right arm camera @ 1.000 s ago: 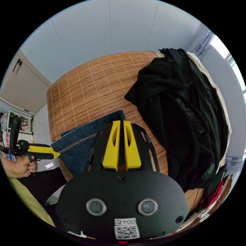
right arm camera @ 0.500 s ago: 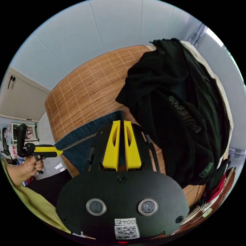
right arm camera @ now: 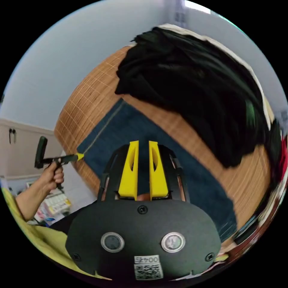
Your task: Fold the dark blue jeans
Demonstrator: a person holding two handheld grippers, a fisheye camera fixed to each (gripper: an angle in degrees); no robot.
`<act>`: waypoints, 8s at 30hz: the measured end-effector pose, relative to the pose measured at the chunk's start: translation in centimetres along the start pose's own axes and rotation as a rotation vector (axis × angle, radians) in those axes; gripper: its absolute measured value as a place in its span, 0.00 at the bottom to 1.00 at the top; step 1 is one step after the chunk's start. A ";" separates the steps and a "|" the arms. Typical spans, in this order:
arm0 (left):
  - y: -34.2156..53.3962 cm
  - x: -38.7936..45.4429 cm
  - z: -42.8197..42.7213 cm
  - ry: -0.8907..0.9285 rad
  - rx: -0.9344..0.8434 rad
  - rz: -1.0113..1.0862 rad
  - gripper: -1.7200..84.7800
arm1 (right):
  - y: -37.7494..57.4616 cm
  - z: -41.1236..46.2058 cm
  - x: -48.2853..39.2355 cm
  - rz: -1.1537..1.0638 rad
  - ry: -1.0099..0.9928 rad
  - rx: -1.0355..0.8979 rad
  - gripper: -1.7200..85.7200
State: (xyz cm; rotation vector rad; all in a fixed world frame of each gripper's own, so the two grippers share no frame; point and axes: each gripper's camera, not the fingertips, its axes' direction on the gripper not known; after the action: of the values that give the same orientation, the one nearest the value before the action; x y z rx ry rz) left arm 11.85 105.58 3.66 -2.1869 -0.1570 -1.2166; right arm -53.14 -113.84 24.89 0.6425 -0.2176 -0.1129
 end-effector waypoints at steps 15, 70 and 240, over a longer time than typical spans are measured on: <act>-3.7 5.9 -1.1 -0.192 -0.032 -0.038 0.05 | 42.6 -8.3 19.6 1.508 -0.708 0.360 0.13; -10.7 22.8 -40.1 -0.228 0.060 0.127 0.05 | 58.5 -41.1 8.9 1.270 -0.361 0.334 0.02; -5.0 120.4 -68.2 -0.582 -0.319 1.230 0.02 | 49.9 -77.8 30.1 0.758 -0.018 0.309 0.18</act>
State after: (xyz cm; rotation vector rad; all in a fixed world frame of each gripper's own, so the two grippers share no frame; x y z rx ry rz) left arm 28.71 47.86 128.40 -2.1567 1.0501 0.0949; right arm -3.70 -34.09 -0.47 0.8263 -0.4884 0.6554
